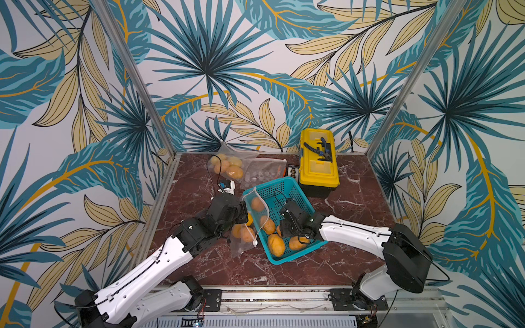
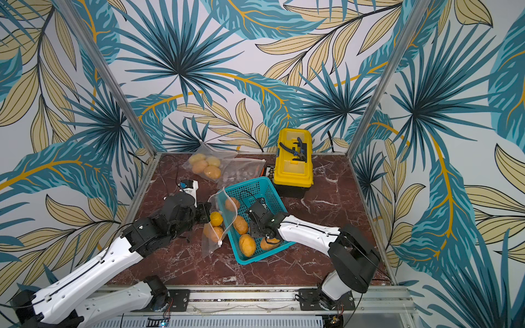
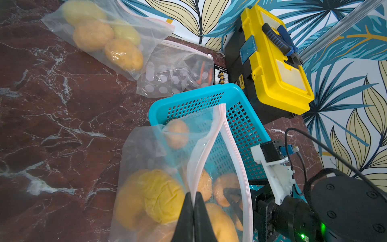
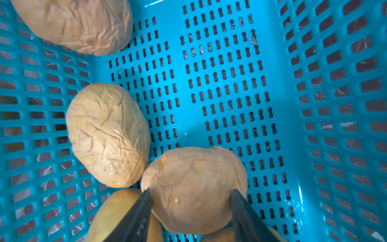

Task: Put the potatoes into a zipper bag and zip it
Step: Pick up the potato from the basket.

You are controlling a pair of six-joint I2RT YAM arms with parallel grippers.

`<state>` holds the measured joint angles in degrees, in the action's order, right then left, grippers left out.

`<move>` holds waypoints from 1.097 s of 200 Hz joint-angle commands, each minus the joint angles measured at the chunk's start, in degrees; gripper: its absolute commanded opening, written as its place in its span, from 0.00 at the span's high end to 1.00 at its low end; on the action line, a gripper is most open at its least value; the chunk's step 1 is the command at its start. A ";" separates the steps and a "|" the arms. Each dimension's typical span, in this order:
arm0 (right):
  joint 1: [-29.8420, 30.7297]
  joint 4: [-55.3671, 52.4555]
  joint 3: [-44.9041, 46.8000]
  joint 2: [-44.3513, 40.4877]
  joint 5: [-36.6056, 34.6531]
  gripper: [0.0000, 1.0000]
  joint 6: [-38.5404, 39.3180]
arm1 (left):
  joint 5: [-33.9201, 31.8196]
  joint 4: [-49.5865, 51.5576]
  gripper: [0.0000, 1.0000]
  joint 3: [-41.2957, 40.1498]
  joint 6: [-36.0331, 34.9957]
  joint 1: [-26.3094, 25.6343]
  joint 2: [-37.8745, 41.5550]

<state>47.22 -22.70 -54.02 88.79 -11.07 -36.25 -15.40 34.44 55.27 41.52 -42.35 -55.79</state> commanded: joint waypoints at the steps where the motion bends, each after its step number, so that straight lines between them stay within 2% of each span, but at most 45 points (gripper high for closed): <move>1: -0.21 -1.37 0.56 -2.29 0.97 0.60 0.11 | -0.30 -1.30 1.00 -0.52 -0.63 -0.10 0.54; 36: -0.21 -2.69 0.76 -5.81 -0.41 0.60 0.15 | -0.27 -1.34 1.00 -0.56 -0.66 -0.13 0.51; 45: -0.25 -3.07 0.65 -5.99 -0.65 0.52 0.08 | -0.30 -1.30 1.00 -0.51 -0.62 -0.11 0.57; 58: -0.25 -3.40 0.59 -5.64 -0.77 0.33 -0.21 | -0.31 -1.30 1.00 -0.54 -0.62 -0.13 0.62; 66: -0.20 -3.49 0.50 -5.00 -0.64 0.26 -0.25 | -0.25 -1.30 1.00 -0.56 -0.63 -0.10 0.64; 91: -0.22 -3.16 -0.25 -1.16 -0.15 0.16 -0.59 | -0.16 -1.30 1.00 -0.54 -0.64 -0.16 0.52; 116: -0.20 -1.75 -0.94 3.12 1.43 0.13 -0.85 | -0.19 -1.30 1.00 -0.60 -0.64 -0.09 0.63; 154: -0.21 -0.70 -2.96 7.52 3.20 0.15 -0.62 | -0.25 -1.30 1.00 -0.57 -0.69 -0.12 0.68; 219: -0.21 -2.75 -2.11 1.17 0.91 0.47 -0.40 | 0.01 -1.30 1.00 -0.64 -0.73 -0.10 0.75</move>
<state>46.87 -23.29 -56.51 94.17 -8.73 -36.77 -15.38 34.44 55.24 41.52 -42.35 -55.79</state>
